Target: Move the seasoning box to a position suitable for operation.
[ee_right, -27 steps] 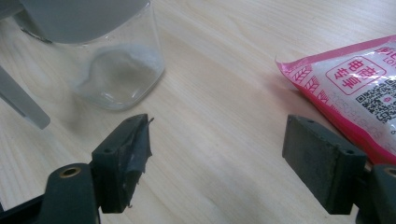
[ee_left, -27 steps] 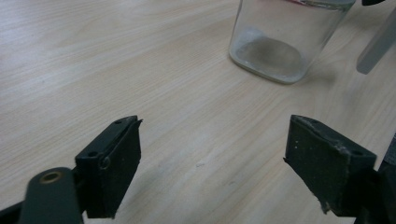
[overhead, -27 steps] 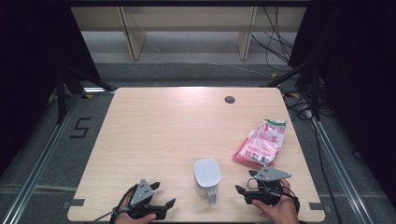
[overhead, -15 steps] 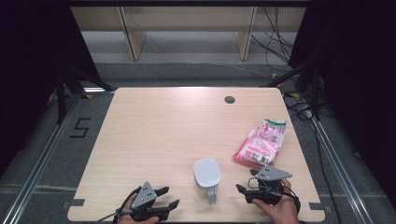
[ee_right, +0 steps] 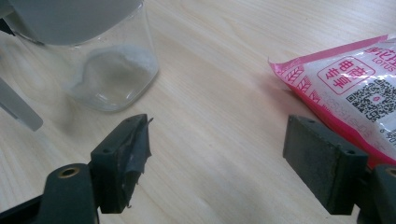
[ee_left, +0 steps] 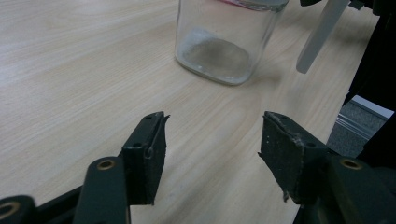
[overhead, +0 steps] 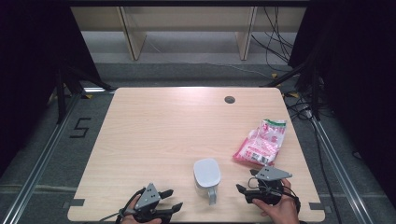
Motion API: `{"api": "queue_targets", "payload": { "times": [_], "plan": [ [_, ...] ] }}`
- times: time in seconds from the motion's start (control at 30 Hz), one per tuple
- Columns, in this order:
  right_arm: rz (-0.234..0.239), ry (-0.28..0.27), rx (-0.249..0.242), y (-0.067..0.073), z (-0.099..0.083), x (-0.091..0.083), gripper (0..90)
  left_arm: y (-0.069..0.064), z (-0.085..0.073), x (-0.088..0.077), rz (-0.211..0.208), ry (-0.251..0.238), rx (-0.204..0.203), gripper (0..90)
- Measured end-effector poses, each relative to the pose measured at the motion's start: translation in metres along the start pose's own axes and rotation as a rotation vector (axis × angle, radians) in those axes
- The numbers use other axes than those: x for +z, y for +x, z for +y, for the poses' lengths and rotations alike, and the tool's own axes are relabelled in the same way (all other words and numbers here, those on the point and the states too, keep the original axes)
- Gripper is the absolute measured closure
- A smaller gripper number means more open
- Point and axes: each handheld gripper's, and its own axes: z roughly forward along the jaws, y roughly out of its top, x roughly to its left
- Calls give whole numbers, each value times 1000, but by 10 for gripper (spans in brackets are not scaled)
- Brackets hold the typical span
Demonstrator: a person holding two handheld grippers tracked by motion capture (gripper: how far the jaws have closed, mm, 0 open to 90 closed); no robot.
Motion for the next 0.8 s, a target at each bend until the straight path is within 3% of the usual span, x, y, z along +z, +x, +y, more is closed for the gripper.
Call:
{"api": "queue_targets", "payload": {
  "times": [0.03,0.1,0.2,0.27,0.37,0.43,0.6,0.63,0.7,0.73,0.77,0.8],
  "plan": [
    [1,-2,-3,0,0,0,238,0,1,-1,-1,17,19,386],
    [0,-2,-2,0,0,0,238,-1,1,1,-6,12,11,394],
    [-2,-2,-3,0,0,0,238,-6,2,2,-18,21,38,418],
    [-2,1,-2,0,0,0,238,-13,3,7,-51,-3,12,435],
    [-1,0,-4,0,0,0,238,-19,5,12,-71,13,42,478],
    [0,0,-4,0,0,0,238,-22,5,15,-76,4,41,509],
    [2,-1,-3,0,0,1,238,-38,12,26,-102,-9,116,609],
    [3,4,14,2,0,1,238,-40,14,29,-128,-10,112,616],
    [2,6,11,2,0,1,238,-43,16,31,-135,-11,120,630],
    [15,-4,-31,-1,0,2,238,-47,19,36,-141,-16,142,637],
    [9,9,1,2,0,1,239,-50,21,38,-137,-28,150,642],
    [9,9,1,2,0,1,239,-50,21,38,-137,-28,150,648]
  ]
}}
